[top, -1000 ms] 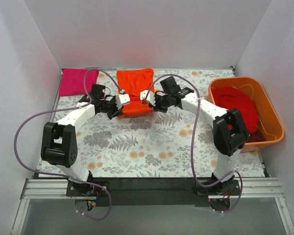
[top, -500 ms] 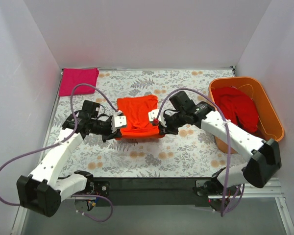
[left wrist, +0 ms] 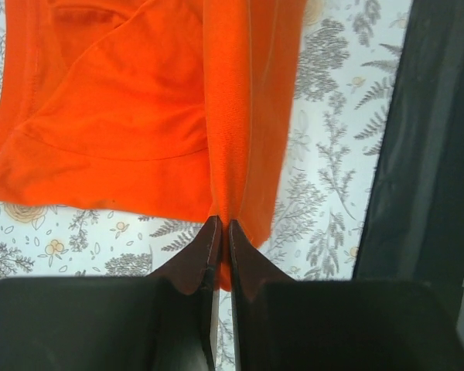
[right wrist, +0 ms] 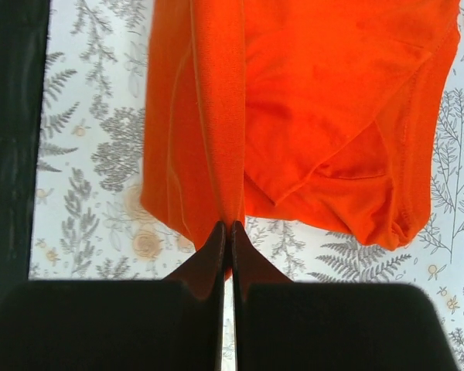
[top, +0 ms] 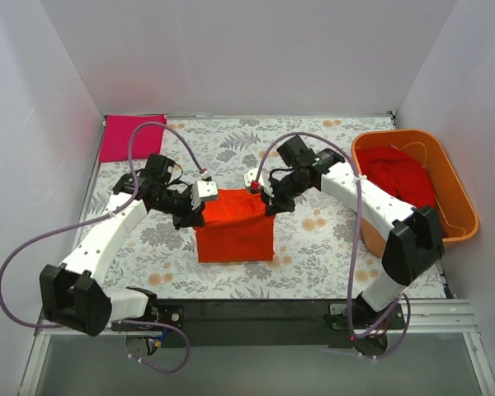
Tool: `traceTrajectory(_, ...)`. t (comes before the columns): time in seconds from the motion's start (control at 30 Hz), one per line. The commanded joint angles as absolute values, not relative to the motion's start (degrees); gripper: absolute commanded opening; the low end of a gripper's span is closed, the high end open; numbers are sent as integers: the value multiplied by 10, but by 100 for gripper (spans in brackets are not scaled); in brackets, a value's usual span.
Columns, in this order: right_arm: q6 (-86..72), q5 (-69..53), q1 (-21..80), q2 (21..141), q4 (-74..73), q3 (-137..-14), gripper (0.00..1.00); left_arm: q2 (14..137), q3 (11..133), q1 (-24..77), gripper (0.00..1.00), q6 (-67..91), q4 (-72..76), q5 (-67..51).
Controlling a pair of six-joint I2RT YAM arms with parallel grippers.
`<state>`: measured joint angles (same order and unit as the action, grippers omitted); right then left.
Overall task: Fold and stack the t-shirts
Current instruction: Fold the tshirt
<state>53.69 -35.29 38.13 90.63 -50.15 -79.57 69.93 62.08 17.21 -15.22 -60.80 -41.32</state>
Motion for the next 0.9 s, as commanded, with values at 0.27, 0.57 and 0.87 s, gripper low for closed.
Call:
traceTrajectory(0.27,635,-357,311,1077,-543,-952,1,902,743,119,0,-194,-511,-395)
traceTrajectory(0.57,661,-365,279,1209,-564,-1108,1,1055,874,86,0,-217,-526,-406)
traceTrajectory(0.87,686,-347,273,1285,-570,-1172,1,1136,923,84,0,-211,-503,-395)
